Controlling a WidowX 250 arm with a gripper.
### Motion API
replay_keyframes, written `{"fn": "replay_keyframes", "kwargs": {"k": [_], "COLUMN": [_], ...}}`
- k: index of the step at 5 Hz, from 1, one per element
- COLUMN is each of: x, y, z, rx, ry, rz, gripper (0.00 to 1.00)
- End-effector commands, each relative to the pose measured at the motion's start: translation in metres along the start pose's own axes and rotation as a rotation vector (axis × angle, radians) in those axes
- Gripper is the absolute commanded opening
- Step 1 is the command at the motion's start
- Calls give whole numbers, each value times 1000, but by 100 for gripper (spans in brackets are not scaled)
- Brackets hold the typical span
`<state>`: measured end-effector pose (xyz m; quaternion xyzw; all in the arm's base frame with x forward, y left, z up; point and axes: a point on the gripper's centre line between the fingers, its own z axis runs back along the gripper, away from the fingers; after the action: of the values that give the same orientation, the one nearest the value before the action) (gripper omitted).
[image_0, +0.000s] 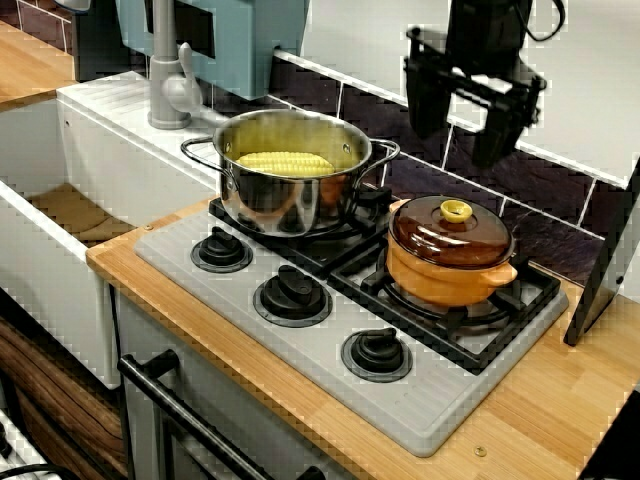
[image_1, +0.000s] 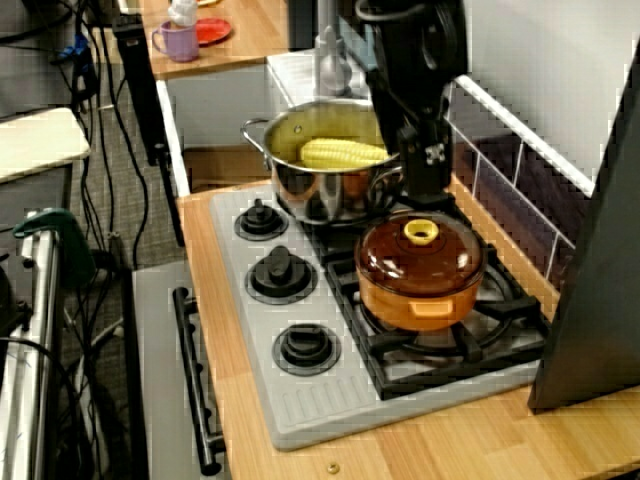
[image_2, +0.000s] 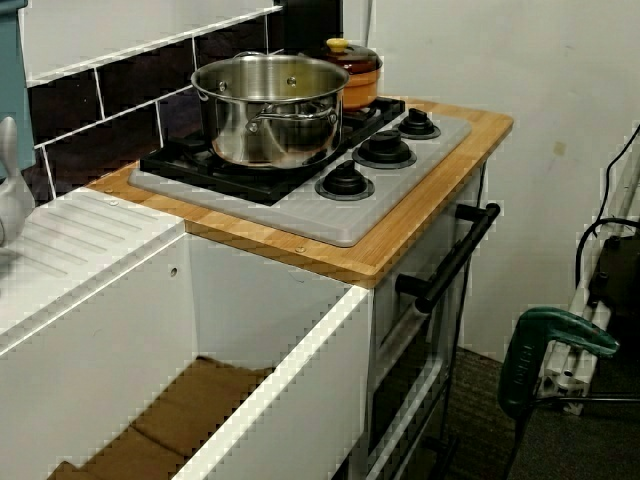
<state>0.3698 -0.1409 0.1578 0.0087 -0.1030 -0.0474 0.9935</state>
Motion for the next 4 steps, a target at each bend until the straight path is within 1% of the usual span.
{"fn": "replay_keyframes", "kwargs": {"k": [1,2,3,4], "x": [9,7,9,9], "y": [-2,-7,-9,-8], "z": [1,-6,-8,-9], "rx": [-8,-10,-11,-8], "ry": [-27,-10,1,2], "rz": [13,13,26,34], "gripper": [100,91,100,100]}}
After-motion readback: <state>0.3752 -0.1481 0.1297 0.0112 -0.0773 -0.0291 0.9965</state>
